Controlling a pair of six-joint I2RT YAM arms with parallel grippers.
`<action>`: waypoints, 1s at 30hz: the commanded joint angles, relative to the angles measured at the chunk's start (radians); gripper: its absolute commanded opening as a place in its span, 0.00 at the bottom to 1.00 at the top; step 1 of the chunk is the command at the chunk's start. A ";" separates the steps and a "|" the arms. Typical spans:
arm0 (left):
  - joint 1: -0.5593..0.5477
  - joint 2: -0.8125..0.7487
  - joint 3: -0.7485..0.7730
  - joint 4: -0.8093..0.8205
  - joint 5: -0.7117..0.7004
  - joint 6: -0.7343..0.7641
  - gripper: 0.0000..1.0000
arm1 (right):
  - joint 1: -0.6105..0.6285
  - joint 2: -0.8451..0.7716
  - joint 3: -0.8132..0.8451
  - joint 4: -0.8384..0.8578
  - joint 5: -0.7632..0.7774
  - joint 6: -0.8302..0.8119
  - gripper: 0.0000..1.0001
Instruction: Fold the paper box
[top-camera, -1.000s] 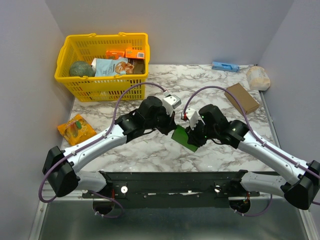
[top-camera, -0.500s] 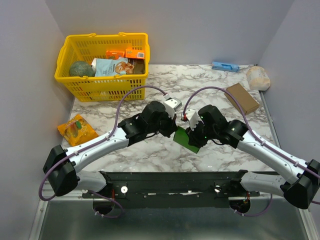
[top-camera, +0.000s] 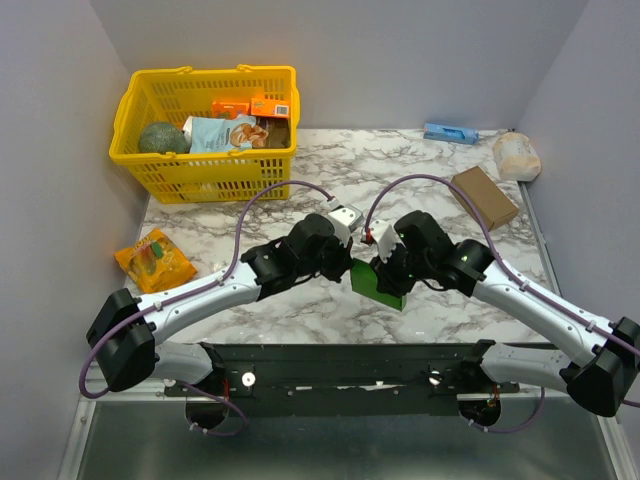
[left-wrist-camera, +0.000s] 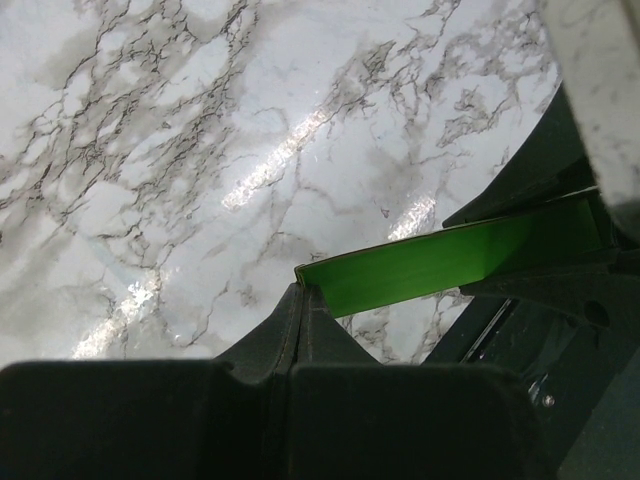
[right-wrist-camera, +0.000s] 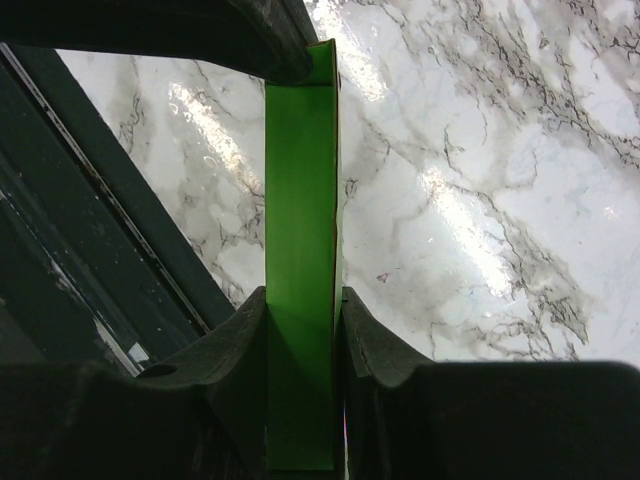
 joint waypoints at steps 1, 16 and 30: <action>-0.032 0.005 -0.040 0.015 0.018 -0.038 0.00 | 0.004 -0.002 0.009 0.119 -0.004 0.009 0.24; -0.048 -0.004 -0.108 0.129 0.027 -0.114 0.00 | 0.006 0.003 -0.008 0.135 -0.007 0.014 0.24; -0.052 0.020 -0.243 0.229 0.027 -0.080 0.00 | 0.006 -0.008 -0.111 0.296 0.010 0.017 0.23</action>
